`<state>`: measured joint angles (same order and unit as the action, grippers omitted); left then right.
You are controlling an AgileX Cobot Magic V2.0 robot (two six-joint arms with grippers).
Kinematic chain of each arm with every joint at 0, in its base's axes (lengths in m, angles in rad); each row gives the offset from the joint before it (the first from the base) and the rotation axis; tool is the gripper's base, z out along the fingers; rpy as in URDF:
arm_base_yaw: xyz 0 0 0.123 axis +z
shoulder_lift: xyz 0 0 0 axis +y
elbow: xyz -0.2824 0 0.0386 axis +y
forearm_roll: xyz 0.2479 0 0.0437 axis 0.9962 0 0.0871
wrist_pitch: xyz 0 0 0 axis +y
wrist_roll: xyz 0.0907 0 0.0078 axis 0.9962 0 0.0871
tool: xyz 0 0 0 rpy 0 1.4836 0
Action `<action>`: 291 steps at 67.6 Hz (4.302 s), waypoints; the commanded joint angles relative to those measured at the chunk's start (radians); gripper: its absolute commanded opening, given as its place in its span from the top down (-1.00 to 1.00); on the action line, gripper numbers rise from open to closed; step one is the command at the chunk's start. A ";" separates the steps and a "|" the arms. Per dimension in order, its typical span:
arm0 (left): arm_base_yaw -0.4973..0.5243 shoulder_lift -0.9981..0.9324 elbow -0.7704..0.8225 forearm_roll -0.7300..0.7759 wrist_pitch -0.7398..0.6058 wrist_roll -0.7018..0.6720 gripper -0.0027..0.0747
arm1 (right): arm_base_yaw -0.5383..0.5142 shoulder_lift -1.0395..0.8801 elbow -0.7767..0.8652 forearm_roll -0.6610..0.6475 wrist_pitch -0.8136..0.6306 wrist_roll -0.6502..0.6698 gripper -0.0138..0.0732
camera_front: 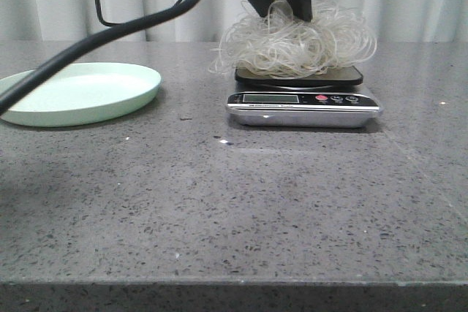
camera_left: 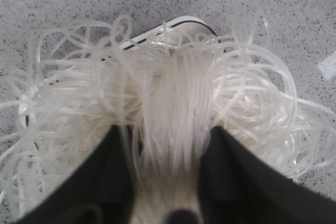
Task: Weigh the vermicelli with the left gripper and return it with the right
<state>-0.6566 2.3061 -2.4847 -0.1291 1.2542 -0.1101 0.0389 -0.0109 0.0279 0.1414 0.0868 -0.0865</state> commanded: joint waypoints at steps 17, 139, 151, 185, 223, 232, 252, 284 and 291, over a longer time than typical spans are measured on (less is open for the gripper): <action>-0.005 -0.059 -0.100 -0.002 -0.014 0.002 -0.50 | 0.000 -0.015 -0.008 -0.001 -0.087 -0.008 0.33; -0.005 -1.881 1.732 0.536 -0.544 -0.263 0.59 | 0.000 -0.015 -0.008 -0.001 -0.087 -0.008 0.33; -0.005 -1.964 1.802 0.517 -0.549 -0.263 0.58 | 0.000 -0.015 -0.008 -0.001 -0.087 -0.008 0.33; -0.005 -1.971 1.809 0.517 -0.549 -0.263 0.58 | -0.002 -0.015 -0.008 -0.001 -0.087 -0.008 0.33; -0.005 -1.971 1.809 0.517 -0.549 -0.263 0.58 | -0.001 0.139 -0.276 -0.001 -0.176 -0.015 0.33; -0.005 -1.971 1.809 0.517 -0.549 -0.263 0.58 | -0.001 0.257 -0.406 -0.001 -0.065 -0.015 0.33; -0.005 -1.971 1.809 0.517 -0.549 -0.263 0.58 | -0.001 0.310 -0.437 -0.001 -0.057 -0.015 0.33; -0.005 -1.971 1.809 0.517 -0.549 -0.263 0.58 | -0.001 0.310 -0.437 0.014 -0.073 -0.015 0.33; -0.005 -1.971 1.809 0.517 -0.549 -0.263 0.58 | -0.001 0.310 -0.437 0.014 -0.041 -0.015 0.29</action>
<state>-0.6566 0.3255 -0.6499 0.3809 0.7791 -0.3641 0.0389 0.2810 -0.3707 0.1497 0.0942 -0.0926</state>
